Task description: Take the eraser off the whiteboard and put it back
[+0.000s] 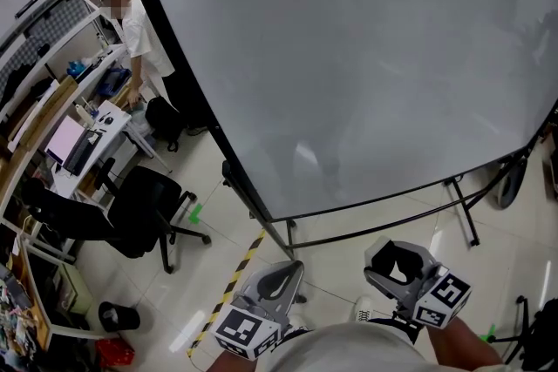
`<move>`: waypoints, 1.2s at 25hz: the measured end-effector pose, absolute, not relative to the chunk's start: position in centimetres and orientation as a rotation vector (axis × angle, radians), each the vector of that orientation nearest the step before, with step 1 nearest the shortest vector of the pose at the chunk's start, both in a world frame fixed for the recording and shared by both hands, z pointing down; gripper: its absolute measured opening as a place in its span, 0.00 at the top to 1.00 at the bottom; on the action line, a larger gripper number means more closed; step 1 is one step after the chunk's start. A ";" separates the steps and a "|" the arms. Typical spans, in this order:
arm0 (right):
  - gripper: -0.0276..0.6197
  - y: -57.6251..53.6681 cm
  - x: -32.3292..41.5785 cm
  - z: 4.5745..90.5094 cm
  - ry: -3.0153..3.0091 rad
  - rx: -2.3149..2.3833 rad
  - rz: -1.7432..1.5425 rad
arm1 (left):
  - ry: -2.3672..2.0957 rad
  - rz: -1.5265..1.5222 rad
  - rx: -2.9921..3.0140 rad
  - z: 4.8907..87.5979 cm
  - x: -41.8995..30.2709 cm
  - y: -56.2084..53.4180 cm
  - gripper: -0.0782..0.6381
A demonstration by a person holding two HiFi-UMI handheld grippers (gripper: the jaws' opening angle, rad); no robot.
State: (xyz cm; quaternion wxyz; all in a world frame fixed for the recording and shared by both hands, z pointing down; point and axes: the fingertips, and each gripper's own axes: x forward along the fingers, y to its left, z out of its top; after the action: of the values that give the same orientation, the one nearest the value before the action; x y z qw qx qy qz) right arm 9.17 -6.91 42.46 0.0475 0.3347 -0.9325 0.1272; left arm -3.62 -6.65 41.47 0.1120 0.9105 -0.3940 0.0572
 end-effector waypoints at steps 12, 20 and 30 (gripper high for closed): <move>0.58 -6.1 8.6 42.9 -2.835 0.995 0.403 | -1.173 0.143 2.678 41.2 -4.0 -6.4 0.87; 0.58 -6.2 8.0 43.3 -2.831 0.993 0.412 | -1.189 0.164 2.641 42.7 -4.7 -6.6 0.87; 0.58 -7.6 7.1 43.1 -2.831 1.014 0.383 | -1.189 0.159 2.633 42.8 -4.7 -6.9 0.87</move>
State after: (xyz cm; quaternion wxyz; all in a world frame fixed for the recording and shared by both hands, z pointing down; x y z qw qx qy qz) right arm 7.14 -7.57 43.09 0.0550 0.3340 -0.9325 0.1262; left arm -4.71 -6.87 42.84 0.1237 0.9030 -0.4078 0.0546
